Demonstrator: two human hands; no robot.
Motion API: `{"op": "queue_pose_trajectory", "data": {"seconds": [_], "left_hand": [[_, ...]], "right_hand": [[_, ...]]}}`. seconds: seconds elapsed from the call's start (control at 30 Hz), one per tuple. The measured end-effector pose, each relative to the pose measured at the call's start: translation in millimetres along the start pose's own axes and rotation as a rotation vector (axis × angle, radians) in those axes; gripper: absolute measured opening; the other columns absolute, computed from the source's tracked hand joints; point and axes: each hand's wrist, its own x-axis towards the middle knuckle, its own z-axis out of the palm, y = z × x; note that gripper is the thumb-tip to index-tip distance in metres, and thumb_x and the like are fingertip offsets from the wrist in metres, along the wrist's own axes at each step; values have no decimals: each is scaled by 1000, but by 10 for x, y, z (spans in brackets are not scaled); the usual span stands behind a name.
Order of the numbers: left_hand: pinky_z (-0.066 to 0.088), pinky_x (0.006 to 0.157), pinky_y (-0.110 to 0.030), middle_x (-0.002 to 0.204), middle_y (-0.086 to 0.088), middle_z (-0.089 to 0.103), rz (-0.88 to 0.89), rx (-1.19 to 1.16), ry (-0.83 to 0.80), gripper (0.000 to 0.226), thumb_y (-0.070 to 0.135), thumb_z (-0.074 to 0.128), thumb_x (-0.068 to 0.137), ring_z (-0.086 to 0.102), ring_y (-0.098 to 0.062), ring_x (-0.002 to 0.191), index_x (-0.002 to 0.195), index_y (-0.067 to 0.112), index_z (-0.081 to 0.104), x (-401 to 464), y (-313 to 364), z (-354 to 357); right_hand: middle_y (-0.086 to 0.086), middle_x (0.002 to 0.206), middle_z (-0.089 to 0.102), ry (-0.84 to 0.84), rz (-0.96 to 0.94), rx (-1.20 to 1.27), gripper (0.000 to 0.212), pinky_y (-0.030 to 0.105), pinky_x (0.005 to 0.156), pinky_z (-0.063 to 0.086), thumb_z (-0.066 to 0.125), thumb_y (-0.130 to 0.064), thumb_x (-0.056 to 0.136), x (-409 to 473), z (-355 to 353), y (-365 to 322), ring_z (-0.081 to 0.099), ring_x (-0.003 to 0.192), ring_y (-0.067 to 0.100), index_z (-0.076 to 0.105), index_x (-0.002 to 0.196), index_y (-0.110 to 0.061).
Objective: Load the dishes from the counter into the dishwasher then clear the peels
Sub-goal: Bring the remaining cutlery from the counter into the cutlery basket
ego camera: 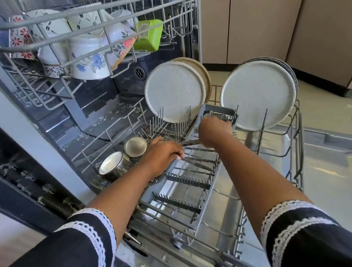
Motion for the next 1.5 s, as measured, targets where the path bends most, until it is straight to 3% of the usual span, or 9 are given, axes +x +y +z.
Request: {"op": "queue_pose_trajectory", "data": {"seconds": [0.23,0.47,0.63,0.7,0.77,1.0,1.2,1.33,1.5], "left_hand": [[8,116,-33,102,16,68,15,-5,8,10,20,65,90,59,-3,96,93,28,70,15,76,-11],[25,98,-31,102,17,68,-4,-31,38,11,22,67,88,55,-7,101,95,29,72,-19,90,30],[24,99,-29,104,17,68,-9,-26,24,11,22,68,87,57,-7,103,96,29,71,-31,120,-4],[24,96,-27,105,18,69,1,-4,19,13,23,68,88,57,-6,103,98,31,71,-20,138,-23],[23,94,-25,106,17,68,6,16,7,15,23,67,89,56,-6,104,101,31,72,-13,146,-24],[23,103,-30,107,18,66,-6,61,-38,16,26,66,88,50,-10,112,101,33,72,-17,149,8],[23,107,-36,115,21,66,-71,63,-61,14,33,68,86,33,-20,128,99,37,71,-33,122,72],[25,111,-41,109,21,67,-55,65,-47,12,36,69,84,41,-20,124,96,37,72,-18,109,111],[25,113,-46,102,20,69,-14,19,-24,10,34,70,84,53,-19,114,93,36,73,-12,124,122]], "right_hand": [[10,131,57,-94,98,110,44,55,106,37,51,-2,91,-73,-60,-22,55,118,31,49,135,-10],[9,136,55,-113,148,108,48,61,111,22,51,-4,91,-100,-112,-52,52,123,31,46,139,-10],[18,125,59,-154,139,183,37,51,97,47,52,-4,88,24,12,-12,57,112,37,54,125,-1],[17,116,62,-129,123,185,28,45,87,51,52,-11,90,81,80,20,60,108,37,60,115,-3],[16,107,61,-145,121,203,28,46,90,51,55,-8,88,89,94,19,60,105,36,60,114,2],[9,117,62,-127,196,212,30,60,111,26,51,-1,90,-66,-11,37,57,106,29,55,119,-4],[2,92,63,-7,128,52,18,53,115,13,55,-3,89,-58,-26,64,61,98,23,59,104,-12],[0,87,59,19,75,17,24,52,115,12,51,-2,89,-88,-49,110,59,88,20,60,108,-13],[0,109,66,-6,49,-24,31,52,116,11,49,-8,92,-109,-69,104,62,101,20,57,122,-13]]}}
